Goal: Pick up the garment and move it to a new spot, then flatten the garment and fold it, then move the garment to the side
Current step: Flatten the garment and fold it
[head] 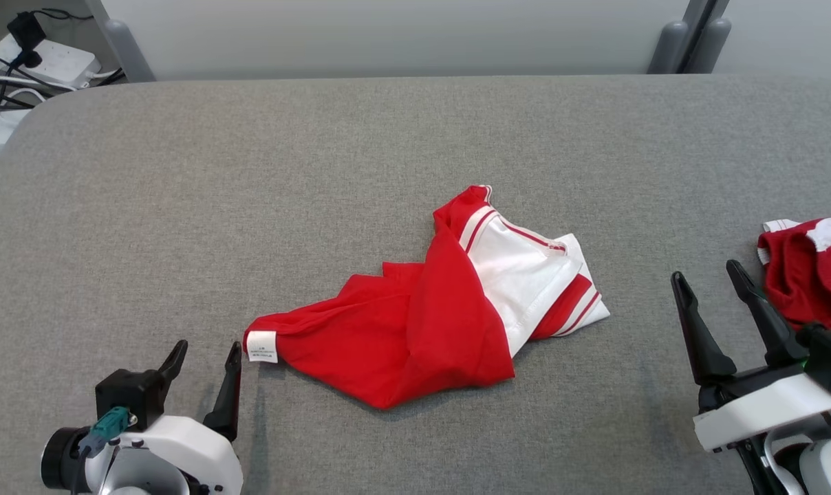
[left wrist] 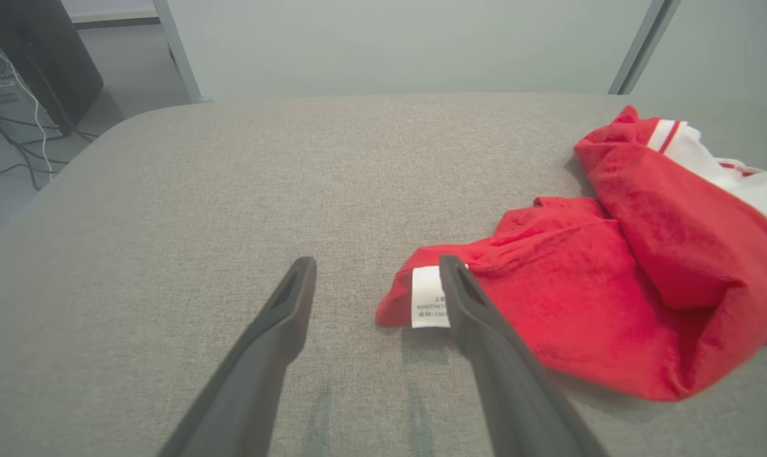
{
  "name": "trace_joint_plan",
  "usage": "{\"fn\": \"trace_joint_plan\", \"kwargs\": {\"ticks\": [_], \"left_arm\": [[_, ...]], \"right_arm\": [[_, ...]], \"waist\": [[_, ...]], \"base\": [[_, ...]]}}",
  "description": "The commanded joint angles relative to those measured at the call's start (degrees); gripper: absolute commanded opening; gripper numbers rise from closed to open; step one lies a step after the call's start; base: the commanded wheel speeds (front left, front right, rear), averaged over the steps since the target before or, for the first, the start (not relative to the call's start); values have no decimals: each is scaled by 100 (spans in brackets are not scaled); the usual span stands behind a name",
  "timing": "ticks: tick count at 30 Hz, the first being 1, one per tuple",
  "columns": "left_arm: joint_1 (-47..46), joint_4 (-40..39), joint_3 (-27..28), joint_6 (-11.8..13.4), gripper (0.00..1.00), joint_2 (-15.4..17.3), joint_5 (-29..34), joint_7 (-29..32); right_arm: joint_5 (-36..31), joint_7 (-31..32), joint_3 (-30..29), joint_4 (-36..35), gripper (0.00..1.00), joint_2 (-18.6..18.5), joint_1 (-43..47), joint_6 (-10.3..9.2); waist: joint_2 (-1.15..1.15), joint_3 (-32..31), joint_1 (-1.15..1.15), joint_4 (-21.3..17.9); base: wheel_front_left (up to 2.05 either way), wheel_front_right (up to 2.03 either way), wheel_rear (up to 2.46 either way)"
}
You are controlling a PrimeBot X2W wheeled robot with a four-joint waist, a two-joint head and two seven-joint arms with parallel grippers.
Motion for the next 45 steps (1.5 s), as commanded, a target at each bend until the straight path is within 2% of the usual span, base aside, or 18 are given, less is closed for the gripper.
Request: {"fn": "trace_joint_plan", "kwargs": {"ticks": [1, 6, 14, 19, 27, 39, 41, 42, 44, 45], "left_arm": [[-378, 66, 185, -103, 100, 130, -52, -53], [-768, 929, -42, -463, 100, 62, 22, 12], [-1476, 1964, -393, -1124, 100, -238, 162, -136], [-1807, 2485, -534, -1388, 100, -392, 253, -296], [-2027, 3022, -675, -1572, 100, -583, 332, -511], [-2177, 3390, -749, -1715, 100, -751, 320, -661], [-2197, 3434, -763, -1726, 86, -783, 316, -672], [-2208, 3452, -770, -1731, 61, -796, 314, -676], [-2230, 3488, -778, -1747, 34, -811, 314, -695], [-2242, 3497, -790, -1766, 0, -816, 321, -707]], "right_arm": [[69, -24, 150, -60, 100, -140, -206, 8], [165, -82, 396, 205, 100, -220, -515, 8], [412, 16, 929, 739, 100, -317, -1165, 8], [600, 131, 1428, 1088, 100, -396, -1525, 8], [868, 92, 1939, 1510, 100, -438, -1778, 8], [1152, 38, 2342, 2019, 100, -432, -2132, 8], [1234, 66, 2407, 2142, 100, -424, -2181, 8], [1272, 53, 2429, 2194, 100, -412, -2211, 8], [1361, 37, 2471, 2314, 100, -361, -2271, 8], [1389, 21, 2498, 2374, 77, -339, -2310, 8]], "waist": [[0, 74, 0, 27], [0, 270, 0, 4], [0, 583, 0, -8], [0, 662, 0, 23], [0, 659, 0, 62], [0, 639, 0, 146], [0, 639, 0, 156], [0, 643, 0, 159], [0, 647, 0, 161], [0, 651, 0, 164]], "base": [[0, 0, 0], [0, 0, 0], [0, 0, 0], [0, 0, 0], [0, 0, 0], [0, 0, 0], [0, 0, 0], [0, 0, 0], [0, 0, 0], [0, 0, 0]]}}
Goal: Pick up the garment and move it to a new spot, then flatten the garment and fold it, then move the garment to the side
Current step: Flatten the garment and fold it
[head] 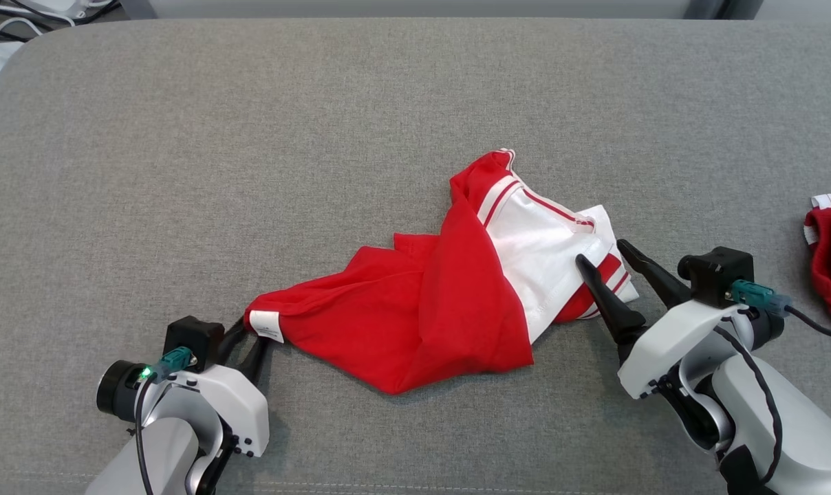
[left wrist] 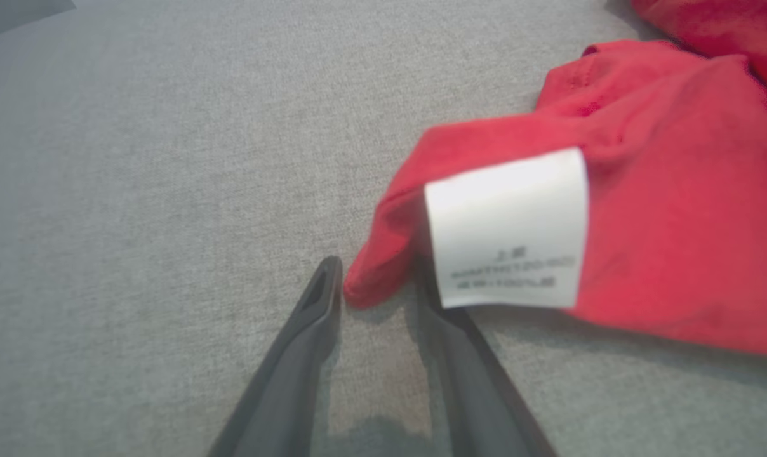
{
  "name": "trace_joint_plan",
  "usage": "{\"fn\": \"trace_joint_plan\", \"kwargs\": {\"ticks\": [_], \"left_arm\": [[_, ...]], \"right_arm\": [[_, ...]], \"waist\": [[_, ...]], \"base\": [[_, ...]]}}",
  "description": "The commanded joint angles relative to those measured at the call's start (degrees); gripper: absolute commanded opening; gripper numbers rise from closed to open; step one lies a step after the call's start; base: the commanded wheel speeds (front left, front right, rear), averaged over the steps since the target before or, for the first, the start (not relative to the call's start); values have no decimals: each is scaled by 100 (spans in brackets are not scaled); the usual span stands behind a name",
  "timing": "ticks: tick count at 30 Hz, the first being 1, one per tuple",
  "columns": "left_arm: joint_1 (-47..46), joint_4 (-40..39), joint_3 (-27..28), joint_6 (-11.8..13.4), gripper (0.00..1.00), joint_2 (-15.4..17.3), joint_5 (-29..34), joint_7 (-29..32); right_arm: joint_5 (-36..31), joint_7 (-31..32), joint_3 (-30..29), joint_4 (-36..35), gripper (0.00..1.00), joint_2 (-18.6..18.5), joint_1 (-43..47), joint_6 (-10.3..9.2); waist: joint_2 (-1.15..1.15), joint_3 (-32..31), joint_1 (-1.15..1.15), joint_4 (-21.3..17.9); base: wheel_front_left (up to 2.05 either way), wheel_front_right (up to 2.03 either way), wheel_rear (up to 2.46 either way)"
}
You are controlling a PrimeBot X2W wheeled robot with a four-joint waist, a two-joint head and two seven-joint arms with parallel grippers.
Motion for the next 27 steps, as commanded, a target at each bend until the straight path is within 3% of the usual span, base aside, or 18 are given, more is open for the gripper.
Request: {"fn": "trace_joint_plan", "kwargs": {"ticks": [1, 2, 3, 8, 14, 21, 27], "left_arm": [[-274, -37, 168, -35, 0, 159, 1, -75], [-280, -17, 162, -49, 0, 149, -5, -79], [-290, -10, 160, -57, 0, 145, -1, -92], [-257, -80, 223, -16, 0, 154, 5, -185], [87, -611, 462, 233, 0, 395, 35, -261], [896, -2144, 884, 982, 0, 946, 90, -275], [1916, -4099, 1262, 1821, 0, 1590, -74, 240]], "right_arm": [[51, -96, 71, -61, 50, 16, -101, 8], [84, -112, 98, -3, 39, 43, -136, 8], [104, -162, 126, 34, 0, 65, -175, 8], [216, -417, 6, 235, 0, 51, -228, 8], [423, -690, -793, -187, 0, -309, 188, 8], [290, -752, -2354, -1334, 0, -722, 1347, 8], [157, -414, -3977, -2825, 0, -435, 2701, 8]], "waist": [[0, 5, 0, 4], [0, 7, 0, 8], [0, 12, 0, 9], [0, 7, 0, 44], [0, -49, 0, 45], [0, -26, 0, 24], [0, 66, 0, -29]], "base": [[0, 0, 0], [0, 0, 0], [0, 0, 0], [0, 0, 0], [0, 0, 0], [0, 0, 0], [0, 0, 0]]}}
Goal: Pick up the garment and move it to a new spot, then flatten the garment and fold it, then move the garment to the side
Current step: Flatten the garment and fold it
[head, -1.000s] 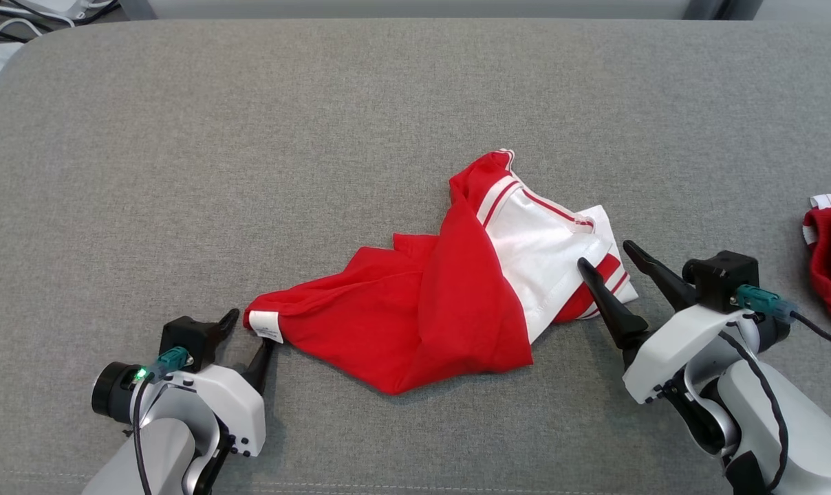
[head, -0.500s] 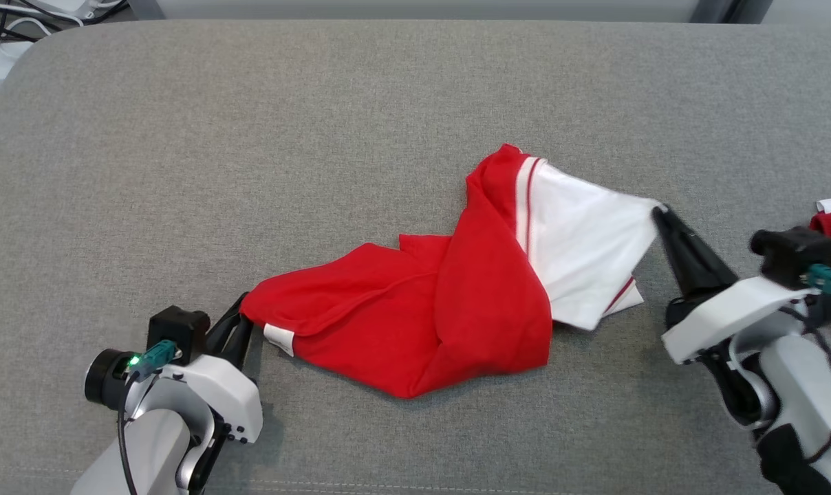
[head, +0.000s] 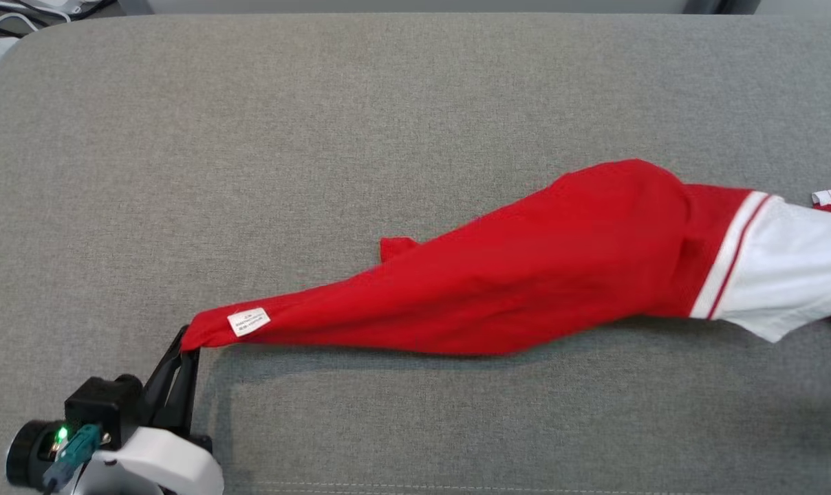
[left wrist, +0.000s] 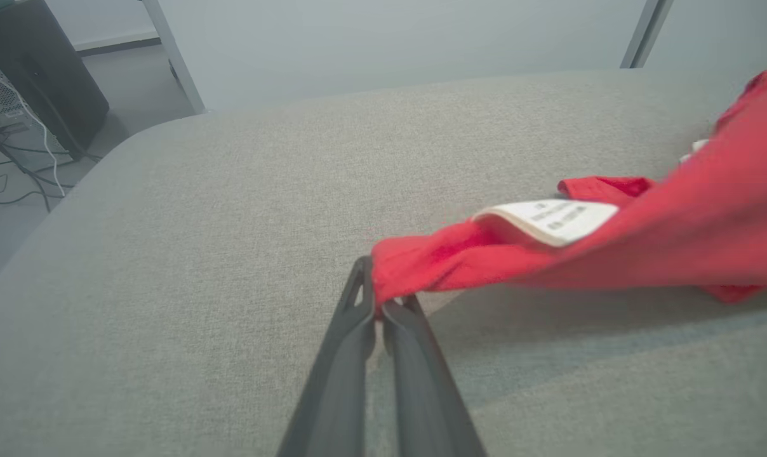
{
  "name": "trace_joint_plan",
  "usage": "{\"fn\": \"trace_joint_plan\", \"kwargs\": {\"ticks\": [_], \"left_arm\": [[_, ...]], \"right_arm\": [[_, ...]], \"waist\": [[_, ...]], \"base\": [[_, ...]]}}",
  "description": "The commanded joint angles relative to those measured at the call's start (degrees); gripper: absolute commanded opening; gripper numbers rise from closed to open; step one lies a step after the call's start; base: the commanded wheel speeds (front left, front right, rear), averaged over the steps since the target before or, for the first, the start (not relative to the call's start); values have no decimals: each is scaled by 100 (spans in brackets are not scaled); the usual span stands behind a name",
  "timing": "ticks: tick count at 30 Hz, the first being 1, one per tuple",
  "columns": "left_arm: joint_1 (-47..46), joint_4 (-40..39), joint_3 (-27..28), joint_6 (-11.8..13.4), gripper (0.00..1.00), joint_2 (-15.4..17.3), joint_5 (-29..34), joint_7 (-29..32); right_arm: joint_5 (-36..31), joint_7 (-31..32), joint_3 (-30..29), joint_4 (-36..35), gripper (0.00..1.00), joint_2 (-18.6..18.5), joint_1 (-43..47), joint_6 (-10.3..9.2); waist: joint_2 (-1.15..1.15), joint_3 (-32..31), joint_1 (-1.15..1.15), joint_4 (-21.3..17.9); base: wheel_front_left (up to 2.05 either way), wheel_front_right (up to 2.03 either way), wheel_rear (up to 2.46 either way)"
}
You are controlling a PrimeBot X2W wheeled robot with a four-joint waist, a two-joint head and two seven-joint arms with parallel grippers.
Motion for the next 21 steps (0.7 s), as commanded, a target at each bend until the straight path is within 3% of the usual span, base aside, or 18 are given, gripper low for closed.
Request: {"fn": "trace_joint_plan", "kwargs": {"ticks": [1, 2, 4, 6, 9, 11, 14, 15, 18, 21], "left_arm": [[254, -721, 371, 297, 0, 374, -133, 182], [254, -721, 371, 297, 0, 374, -133, 182], [609, -1370, 512, 538, 0, 524, -277, 378], [883, -1966, 642, 621, 0, 551, -588, 563], [914, -2514, 751, 355, 0, 574, -1113, 828], [535, -2570, 809, -63, 0, 567, -1527, 1065], [-837, -1916, 922, -707, 0, 716, -1944, 1746], [-2276, -1076, 1019, -1084, 0, 774, -2012, 2189], [-4556, 184, 1179, -1378, 0, 592, -1717, 2237], [-6222, 984, 1148, -1560, 0, 344, -1384, 2120]], "right_arm": [[-29, 201, -409, -650, 0, 59, 475, 8], [-29, 201, -409, -650, 0, 59, 475, 8], [33, 467, -816, -1171, 0, 325, 852, 8], [79, 725, -1069, -1606, 0, 563, 1109, 8], [142, 1064, -1105, -1899, 0, 785, 1124, 8], [239, 1231, -927, -1738, 0, 813, 668, 8], [48, 1533, -132, -880, 0, 404, -949, 8], [-196, 1445, 519, -195, 0, 125, -2645, 8], [-584, 893, 1069, 758, 0, -92, -5076, 8], [-697, 322, 1307, 1511, 0, -128, -6700, 8]], "waist": [[0, 46, 0, -31], [0, 46, 0, -31], [0, 95, 0, -73], [0, 162, 0, -90], [0, 261, 0, -80], [0, 322, 0, -70], [0, 368, 0, -106], [0, 332, 0, -152], [0, 130, 0, -225], [0, -70, 0, -242]], "base": [[0, 0, 0], [0, 0, 0], [0, 0, 0], [0, 0, 0], [0, 0, 0], [0, 0, 0], [0, 0, 0], [0, 0, 0], [0, 0, 0], [0, 0, 0]]}}
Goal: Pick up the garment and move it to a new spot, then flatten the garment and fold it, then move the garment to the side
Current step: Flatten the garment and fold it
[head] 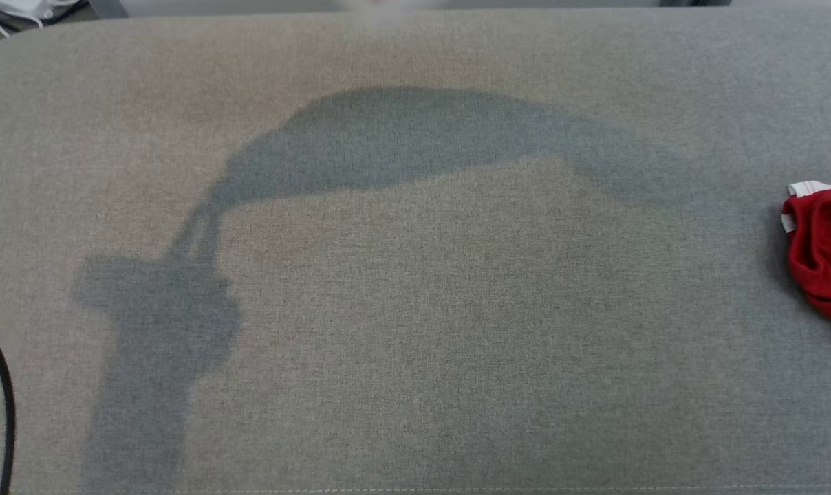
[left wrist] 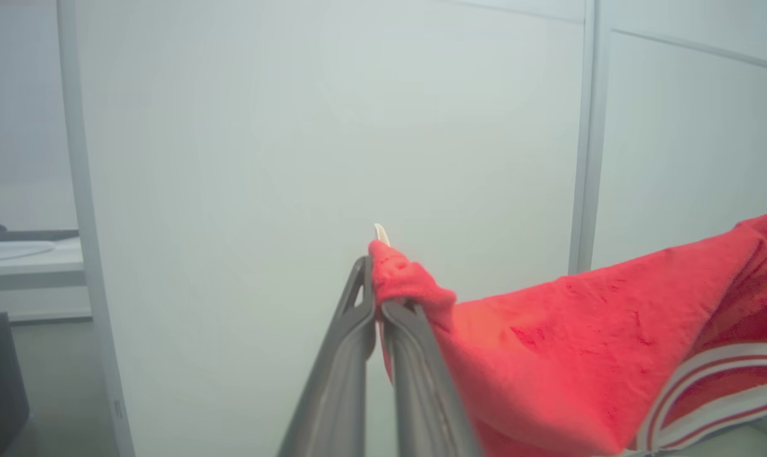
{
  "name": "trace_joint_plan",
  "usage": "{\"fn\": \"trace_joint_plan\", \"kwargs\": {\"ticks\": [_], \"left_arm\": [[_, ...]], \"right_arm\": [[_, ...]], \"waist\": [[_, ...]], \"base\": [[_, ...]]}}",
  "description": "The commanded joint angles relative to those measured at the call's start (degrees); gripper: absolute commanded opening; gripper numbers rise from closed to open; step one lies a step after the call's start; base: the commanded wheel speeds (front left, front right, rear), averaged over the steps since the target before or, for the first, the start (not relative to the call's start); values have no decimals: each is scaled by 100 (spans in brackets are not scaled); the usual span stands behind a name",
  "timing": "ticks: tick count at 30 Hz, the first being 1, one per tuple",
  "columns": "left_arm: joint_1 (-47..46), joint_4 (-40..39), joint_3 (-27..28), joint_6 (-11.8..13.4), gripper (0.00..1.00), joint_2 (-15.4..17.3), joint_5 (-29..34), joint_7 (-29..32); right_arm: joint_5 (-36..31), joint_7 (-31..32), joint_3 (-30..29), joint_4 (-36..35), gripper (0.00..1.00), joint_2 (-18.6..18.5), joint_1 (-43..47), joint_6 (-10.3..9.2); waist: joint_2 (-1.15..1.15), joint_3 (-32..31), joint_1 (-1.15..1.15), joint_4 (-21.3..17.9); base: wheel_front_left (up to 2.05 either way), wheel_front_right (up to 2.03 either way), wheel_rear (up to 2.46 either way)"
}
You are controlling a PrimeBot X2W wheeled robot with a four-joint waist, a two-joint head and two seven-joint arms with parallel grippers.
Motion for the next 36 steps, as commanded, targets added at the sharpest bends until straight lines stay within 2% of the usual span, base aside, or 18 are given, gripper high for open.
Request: {"fn": "trace_joint_plan", "kwargs": {"ticks": [1, 3, 6, 8, 11, 13, 18, 21, 25, 36], "left_arm": [[-309, 92, 223, -86, 0, 175, 2, 22], [-593, 361, 259, -198, 0, 23, -103, -28], [-188, 489, 386, -352, 0, -177, -456, -209], [488, 457, 506, -417, 0, -371, -814, -369], [1769, 426, 413, -421, 0, -482, -880, -691], [2635, 474, 342, -367, 0, -686, -968, -935], [4237, 628, 139, -252, 0, -971, -895, -1552], [4676, 586, 96, -222, 0, -964, -832, -1745], [4979, 360, 111, -183, 0, -886, -817, -1830], [5689, -790, 200, 364, 0, -584, -730, -1782]], "right_arm": [[54, -33, 211, 153, 0, 4, 18, 21], [244, -53, 480, 429, 0, -43, -200, 21], [643, -49, 806, 570, 0, -153, 261, 21], [969, -38, 1013, 528, 0, -236, 919, 21], [1464, -104, 1200, 472, 0, -297, 2158, 21], [1771, -200, 1217, 446, 0, -283, 3037, 21], [2359, -462, 884, 330, 0, -73, 4744, 21], [2479, -534, 631, 63, 0, -4, 5429, 21], [2467, -569, 297, -275, 0, 92, 5804, 21], [2008, -450, -453, -1223, 0, 539, 6721, 21]], "waist": [[0, -174, 0, -36], [0, -266, 0, -31], [0, -342, 0, 5], [0, -307, 0, 71], [0, -193, 0, 156], [0, -90, 0, 213], [0, 107, 0, 228], [0, 148, 0, 206], [0, 119, 0, 151], [0, 5, 0, 101]], "base": [[0, 0, 0], [0, 0, 0], [0, 0, 0], [0, 0, 0], [0, 0, 0], [0, 0, 0], [0, 0, 0], [0, 0, 0], [0, 0, 0], [0, 0, 0]]}}
